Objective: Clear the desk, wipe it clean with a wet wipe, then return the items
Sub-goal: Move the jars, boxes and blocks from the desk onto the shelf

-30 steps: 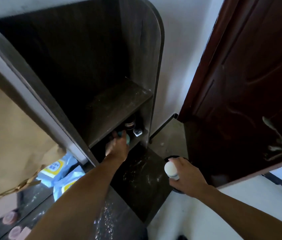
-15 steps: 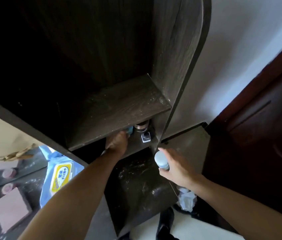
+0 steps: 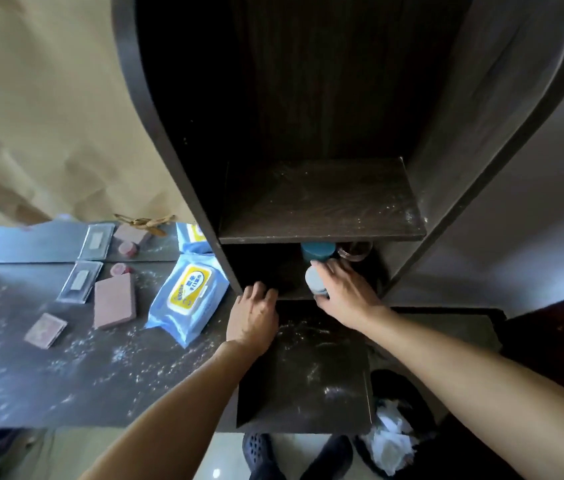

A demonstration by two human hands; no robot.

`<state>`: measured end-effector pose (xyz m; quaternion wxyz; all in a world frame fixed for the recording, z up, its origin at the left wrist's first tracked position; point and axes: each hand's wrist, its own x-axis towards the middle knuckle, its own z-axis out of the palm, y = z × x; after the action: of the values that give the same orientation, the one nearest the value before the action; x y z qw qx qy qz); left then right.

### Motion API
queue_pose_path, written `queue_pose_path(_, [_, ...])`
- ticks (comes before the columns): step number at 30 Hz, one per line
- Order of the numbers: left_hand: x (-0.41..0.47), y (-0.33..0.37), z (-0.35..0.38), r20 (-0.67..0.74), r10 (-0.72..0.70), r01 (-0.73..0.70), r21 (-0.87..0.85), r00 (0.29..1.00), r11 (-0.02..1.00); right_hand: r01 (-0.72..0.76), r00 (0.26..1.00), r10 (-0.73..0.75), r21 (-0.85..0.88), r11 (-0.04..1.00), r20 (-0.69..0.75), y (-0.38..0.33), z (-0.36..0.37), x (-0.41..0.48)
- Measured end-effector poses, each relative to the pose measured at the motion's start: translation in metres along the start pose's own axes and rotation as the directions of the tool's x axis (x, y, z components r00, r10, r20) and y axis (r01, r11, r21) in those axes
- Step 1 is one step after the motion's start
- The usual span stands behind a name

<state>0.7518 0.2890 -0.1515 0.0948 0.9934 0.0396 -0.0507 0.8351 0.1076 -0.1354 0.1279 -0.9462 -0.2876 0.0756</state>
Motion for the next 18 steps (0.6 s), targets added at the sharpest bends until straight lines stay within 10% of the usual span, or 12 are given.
queue_pose_path(18, [-0.066,-0.039,-0.010,0.037,-0.103,0.105,-0.057,0.994,0.993,0.026,0.997,-0.037,-0.156,0.987,-0.068,-0.025,-0.003,0.001])
